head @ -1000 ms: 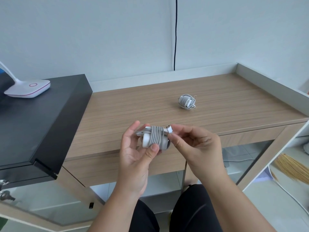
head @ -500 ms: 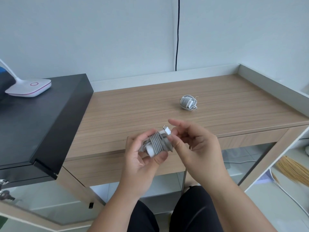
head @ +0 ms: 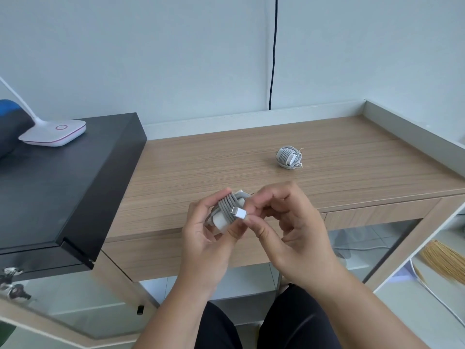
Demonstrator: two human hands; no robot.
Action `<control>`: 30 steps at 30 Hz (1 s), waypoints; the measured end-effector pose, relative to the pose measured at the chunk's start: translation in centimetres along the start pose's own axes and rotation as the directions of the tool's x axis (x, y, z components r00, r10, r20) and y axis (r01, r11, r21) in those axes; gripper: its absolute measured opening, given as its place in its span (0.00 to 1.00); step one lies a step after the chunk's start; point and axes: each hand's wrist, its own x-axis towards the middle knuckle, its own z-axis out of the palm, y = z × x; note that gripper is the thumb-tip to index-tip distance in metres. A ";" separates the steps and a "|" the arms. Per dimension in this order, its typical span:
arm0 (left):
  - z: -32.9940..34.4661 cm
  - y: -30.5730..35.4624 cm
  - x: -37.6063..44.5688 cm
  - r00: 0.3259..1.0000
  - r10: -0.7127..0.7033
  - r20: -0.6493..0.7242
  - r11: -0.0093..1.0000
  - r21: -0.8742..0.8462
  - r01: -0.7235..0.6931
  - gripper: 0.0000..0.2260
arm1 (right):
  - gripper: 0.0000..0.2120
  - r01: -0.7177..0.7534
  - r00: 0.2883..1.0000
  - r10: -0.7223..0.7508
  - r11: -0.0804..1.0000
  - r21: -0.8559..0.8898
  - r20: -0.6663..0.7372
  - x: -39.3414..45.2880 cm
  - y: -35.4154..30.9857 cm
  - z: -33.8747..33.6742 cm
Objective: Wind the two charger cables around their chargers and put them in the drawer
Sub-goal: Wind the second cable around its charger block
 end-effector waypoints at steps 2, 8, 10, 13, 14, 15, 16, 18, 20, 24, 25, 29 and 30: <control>0.3 0.2 0.0 0.999 0.054 0.010 0.998 -0.014 -0.054 0.27 | 0.15 0.002 1.000 -0.001 1.000 0.020 -0.016 0.1 -0.1 0.0; 0.2 0.2 0.1 0.983 0.172 0.067 0.985 0.002 -0.172 0.23 | 0.13 -0.071 0.995 0.080 0.988 0.137 -0.057 0.7 -0.4 -0.4; 0.1 0.2 0.0 0.980 0.162 0.115 0.986 0.018 -0.165 0.23 | 0.11 -0.125 0.986 0.140 0.981 0.149 -0.093 1.1 -0.7 -0.9; -0.3 0.3 0.1 0.972 0.187 0.142 0.981 0.020 -0.191 0.23 | 0.09 -0.213 0.967 0.219 0.975 0.059 -0.128 1.9 -1.4 -1.5; -0.5 0.3 0.3 0.969 0.203 0.138 0.978 0.028 -0.208 0.23 | 0.09 -0.250 0.959 0.250 0.968 0.019 -0.130 2.1 -1.6 -1.7; -0.7 0.2 0.4 0.967 0.217 0.131 0.974 0.037 -0.224 0.22 | 0.08 -0.284 0.952 0.279 0.959 -0.026 -0.126 2.4 -1.8 -1.8; -0.9 0.2 0.4 0.966 0.228 0.124 0.971 0.042 -0.235 0.22 | 0.08 -0.313 0.946 0.303 0.947 -0.073 -0.116 2.6 -2.1 -1.8; -1.0 0.2 0.4 0.964 0.241 0.111 0.968 0.044 -0.247 0.22 | 0.08 -0.365 0.931 0.355 0.919 -0.147 -0.089 3.0 -2.5 -1.9; -1.0 0.2 0.2 0.968 0.235 0.093 0.970 0.036 -0.239 0.24 | 0.07 -0.406 0.913 0.403 0.889 -0.212 -0.059 3.4 -2.7 -1.9; -1.1 -0.1 0.0 0.967 0.251 0.042 0.967 0.030 -0.252 0.26 | 0.05 -0.398 0.902 0.431 0.805 -0.439 -0.026 3.7 -3.0 -1.6; -1.2 -0.2 0.0 0.965 0.260 0.028 0.965 0.027 -0.261 0.26 | 0.05 -0.391 0.903 0.429 0.785 -0.479 -0.035 3.7 -3.1 -1.5; -1.4 -0.3 0.1 0.971 0.239 -0.008 0.970 -0.033 -0.239 0.26 | 0.06 -0.415 0.900 0.423 0.755 -0.507 -0.106 3.7 -3.5 -1.4; -1.4 -0.2 0.1 0.970 0.241 -0.009 0.970 -0.036 -0.241 0.26 | 0.06 -0.414 0.899 0.427 0.753 -0.512 -0.100 3.6 -3.5 -1.4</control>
